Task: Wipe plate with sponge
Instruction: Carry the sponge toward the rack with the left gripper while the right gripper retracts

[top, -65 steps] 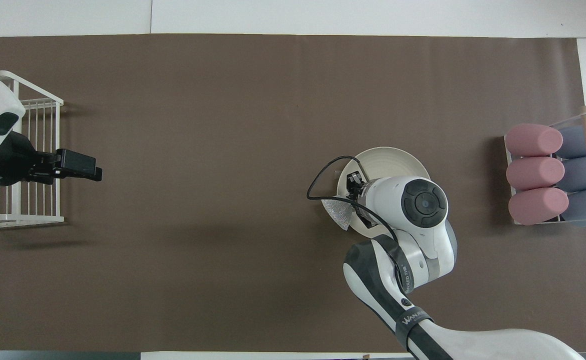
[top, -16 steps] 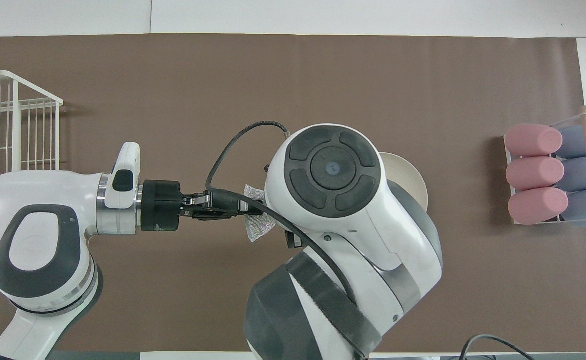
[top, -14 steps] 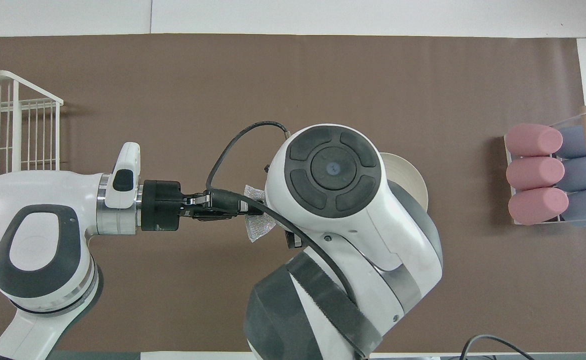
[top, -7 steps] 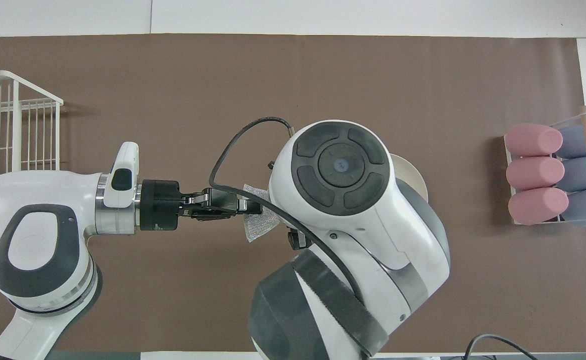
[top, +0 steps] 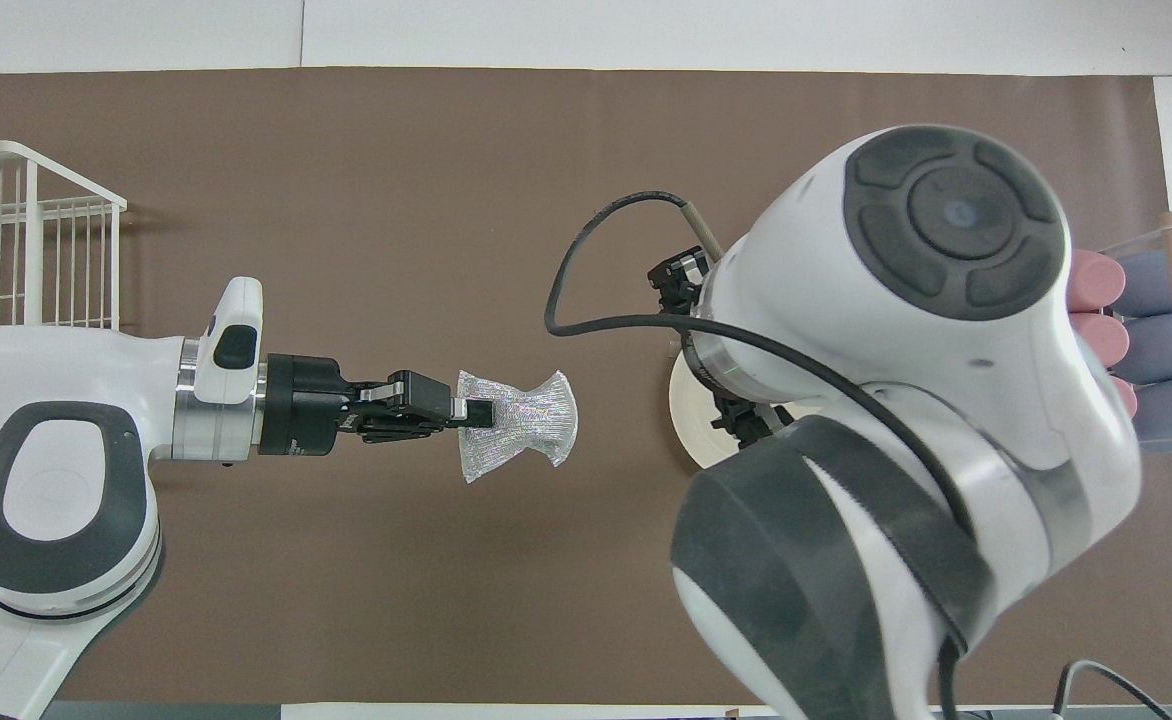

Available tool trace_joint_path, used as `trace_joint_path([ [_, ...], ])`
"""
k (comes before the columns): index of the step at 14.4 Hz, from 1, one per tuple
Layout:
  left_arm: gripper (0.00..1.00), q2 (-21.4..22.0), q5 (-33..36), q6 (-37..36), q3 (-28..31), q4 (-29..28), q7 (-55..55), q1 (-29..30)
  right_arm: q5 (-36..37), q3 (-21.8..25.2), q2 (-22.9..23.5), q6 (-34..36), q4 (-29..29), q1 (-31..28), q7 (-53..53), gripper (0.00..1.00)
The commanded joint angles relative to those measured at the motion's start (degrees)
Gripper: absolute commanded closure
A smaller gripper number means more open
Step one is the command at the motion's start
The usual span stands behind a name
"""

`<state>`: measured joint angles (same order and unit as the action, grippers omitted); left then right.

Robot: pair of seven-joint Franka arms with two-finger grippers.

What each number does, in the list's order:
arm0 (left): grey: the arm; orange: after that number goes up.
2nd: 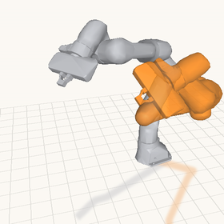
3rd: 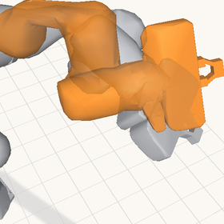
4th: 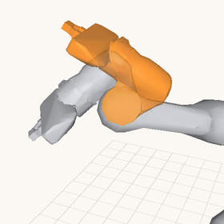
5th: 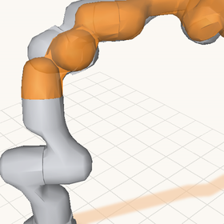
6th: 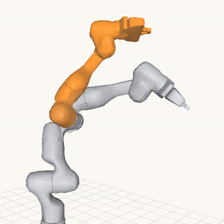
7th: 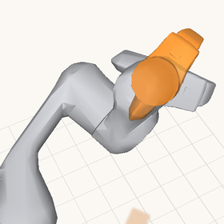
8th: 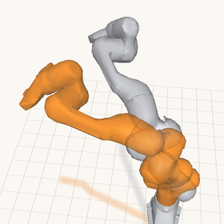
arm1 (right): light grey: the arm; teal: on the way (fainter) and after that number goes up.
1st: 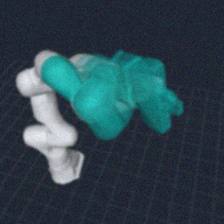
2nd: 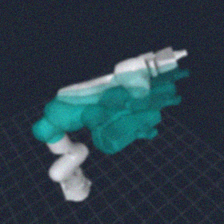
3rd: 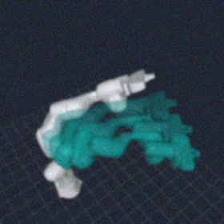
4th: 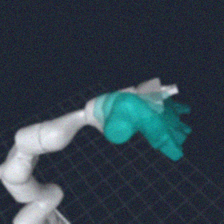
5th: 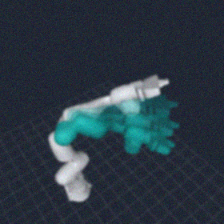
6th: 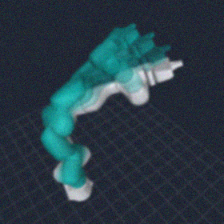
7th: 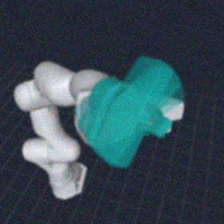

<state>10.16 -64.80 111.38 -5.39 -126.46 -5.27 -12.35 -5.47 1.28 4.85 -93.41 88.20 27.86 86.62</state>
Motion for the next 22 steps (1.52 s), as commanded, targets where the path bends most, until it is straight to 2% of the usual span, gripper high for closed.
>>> trace_joint_path([
  [1,1.0,0.21,11.75,0.59,-0.15,2.7,8.06,0.31,0.55,-0.4,-3.0,2.43,2.15,-4.99,-15.46,0.0],
  [5,1.0,-1.19,34.34,0.51,-2.25,6.31,23.42,-2.49,1.17,-0.4,-3.88,7.18,2.41,-12.64,-38.58,0.0],
  [9,1.0,-1.29,53.6,-3.17,-3.05,7.54,35.31,-6.28,0.99,-0.49,-4.85,12.53,4.16,-17.39,-42.05,0.0],
  [10,1.0,-1.37,56.6,-6.06,-3.05,9.03,35.5,-6.28,0.82,-0.49,-5.29,12.64,4.43,-18.36,-47.28,0.0],
  [11,1.0,-2.07,60.02,-9.57,-3.14,10.87,35.68,-6.46,0.82,-0.32,-5.55,11.94,4.44,-19.59,-57.25,0.0],
  [13,1.0,-5.31,68.1,-16.77,-3.66,16.31,37.69,-7.42,0.9,-0.32,-6.52,12.28,4.52,-21.44,-73.98,0.0],
  [16,1.0,-11.02,79.0,-27.76,-3.75,23.44,40.77,-10.58,1.87,1.43,-6.43,12.47,4.26,-23.03,-82.37,0.0],
  [19,1.0,-13.14,89.38,-33.75,-3.67,24.07,42.19,-11.91,4.58,4.16,-6.17,12.11,4.0,-22.76,-91.34,0.0],
  [22,1.0,-15.08,98.7,-37.54,-3.67,24.07,42.1,-11.65,8.11,5.48,-6.26,10.62,3.73,-22.76,-94.7,0.0],
])
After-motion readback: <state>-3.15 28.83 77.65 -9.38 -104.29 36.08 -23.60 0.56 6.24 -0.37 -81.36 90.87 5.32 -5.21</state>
